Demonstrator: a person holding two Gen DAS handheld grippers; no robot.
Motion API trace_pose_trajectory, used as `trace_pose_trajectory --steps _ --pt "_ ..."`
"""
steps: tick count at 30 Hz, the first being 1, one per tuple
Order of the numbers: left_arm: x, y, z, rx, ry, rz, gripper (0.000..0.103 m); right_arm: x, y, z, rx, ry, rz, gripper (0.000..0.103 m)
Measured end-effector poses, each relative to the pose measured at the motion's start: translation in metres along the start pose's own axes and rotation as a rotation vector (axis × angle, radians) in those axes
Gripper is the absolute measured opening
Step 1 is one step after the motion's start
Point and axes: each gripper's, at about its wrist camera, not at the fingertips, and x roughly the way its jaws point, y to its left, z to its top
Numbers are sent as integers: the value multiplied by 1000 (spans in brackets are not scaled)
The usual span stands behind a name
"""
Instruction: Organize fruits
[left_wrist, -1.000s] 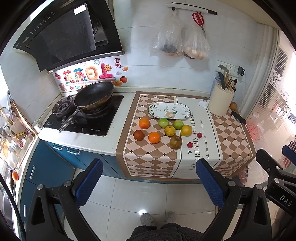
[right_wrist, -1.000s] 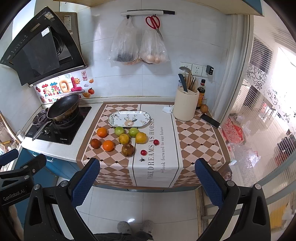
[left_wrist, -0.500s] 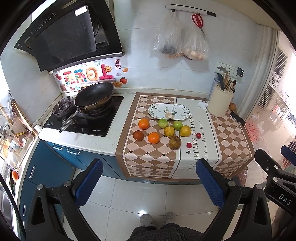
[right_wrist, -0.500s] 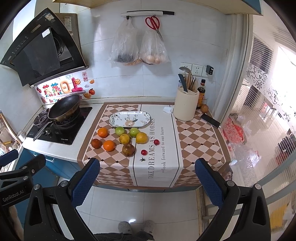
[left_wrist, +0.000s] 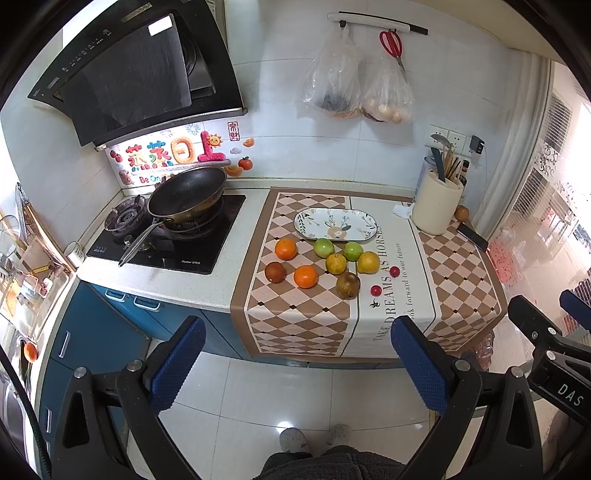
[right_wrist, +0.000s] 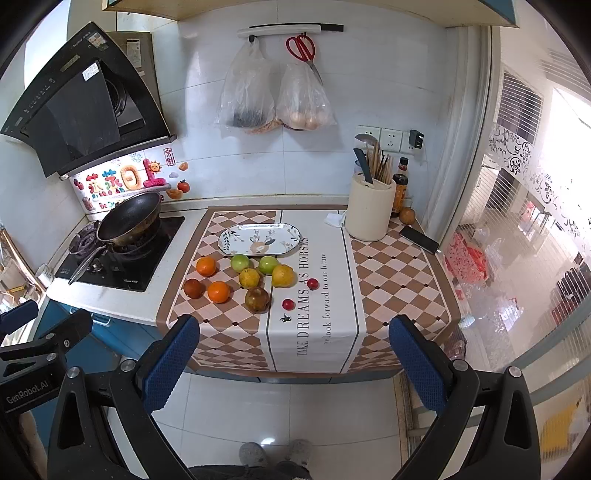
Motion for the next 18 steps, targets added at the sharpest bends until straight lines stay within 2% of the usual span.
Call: trace_pose_trajectory --steps 10,15,18 --pt "-1 0 -1 -5 1 1 103 10 -9 0 19 13 23 103" --pt "14 -6 11 -34 -20 28 103 34 -22 1 56 30 45 103" --pt "37 -9 19 -64 -47 72 103 60 -32 2 73 35 71 103"
